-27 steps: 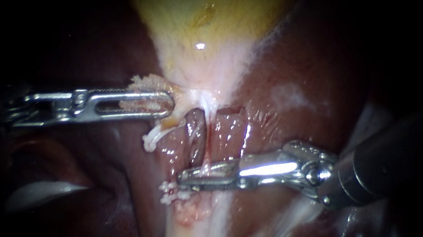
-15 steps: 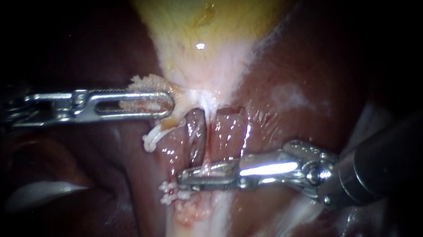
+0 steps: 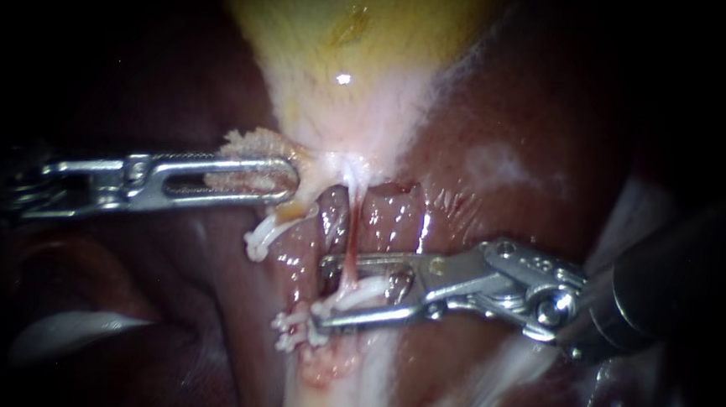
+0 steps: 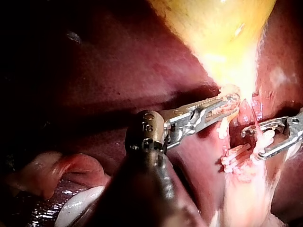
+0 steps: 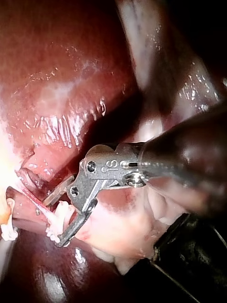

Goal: Going back second clip right tube

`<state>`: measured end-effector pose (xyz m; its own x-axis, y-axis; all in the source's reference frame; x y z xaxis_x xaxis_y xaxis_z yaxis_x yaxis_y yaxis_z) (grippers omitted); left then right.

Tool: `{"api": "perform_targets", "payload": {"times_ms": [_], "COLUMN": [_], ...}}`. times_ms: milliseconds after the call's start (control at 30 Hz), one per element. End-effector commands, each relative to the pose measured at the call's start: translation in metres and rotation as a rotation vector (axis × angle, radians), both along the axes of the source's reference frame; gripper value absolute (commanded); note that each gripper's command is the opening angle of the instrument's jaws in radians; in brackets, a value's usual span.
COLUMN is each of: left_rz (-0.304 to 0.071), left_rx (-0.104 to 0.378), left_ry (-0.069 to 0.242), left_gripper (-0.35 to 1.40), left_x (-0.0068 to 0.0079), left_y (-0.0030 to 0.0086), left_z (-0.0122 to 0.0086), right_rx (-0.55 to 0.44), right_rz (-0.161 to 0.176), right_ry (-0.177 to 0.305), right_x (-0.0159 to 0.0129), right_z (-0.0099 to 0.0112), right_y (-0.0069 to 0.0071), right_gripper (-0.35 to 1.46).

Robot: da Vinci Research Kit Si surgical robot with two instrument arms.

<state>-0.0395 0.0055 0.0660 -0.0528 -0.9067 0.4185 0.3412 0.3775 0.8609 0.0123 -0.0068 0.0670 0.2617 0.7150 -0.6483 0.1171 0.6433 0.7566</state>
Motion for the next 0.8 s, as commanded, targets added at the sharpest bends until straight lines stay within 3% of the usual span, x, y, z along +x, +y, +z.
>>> {"api": "perform_targets", "payload": {"times_ms": [33,200,500,800], "left_rz": [0.000,0.000,0.000,-0.002], "left_rx": [0.000,0.000,0.000,-0.001], "left_ry": [0.000,0.000,0.000,-0.002], "left_gripper": [-0.35,-0.35,-0.35,-0.35], "left_x": [0.0000,0.0000,0.0000,0.0000], "left_y": [0.0000,0.0000,0.0000,-0.0001], "left_z": [0.0000,0.0000,0.0000,0.0000], "right_rx": [-0.001,-0.007,-0.004,-0.040], "right_rz": [0.000,-0.005,-0.056,-0.053], "right_ry": [-0.001,0.003,0.045,0.049], "right_x": [-0.0001,-0.0003,-0.0001,-0.0002], "right_z": [0.0000,-0.0003,-0.0022,-0.0015], "right_y": [0.0000,-0.0004,-0.0022,-0.0015], "right_gripper": [0.49,0.49,0.49,0.50]}}
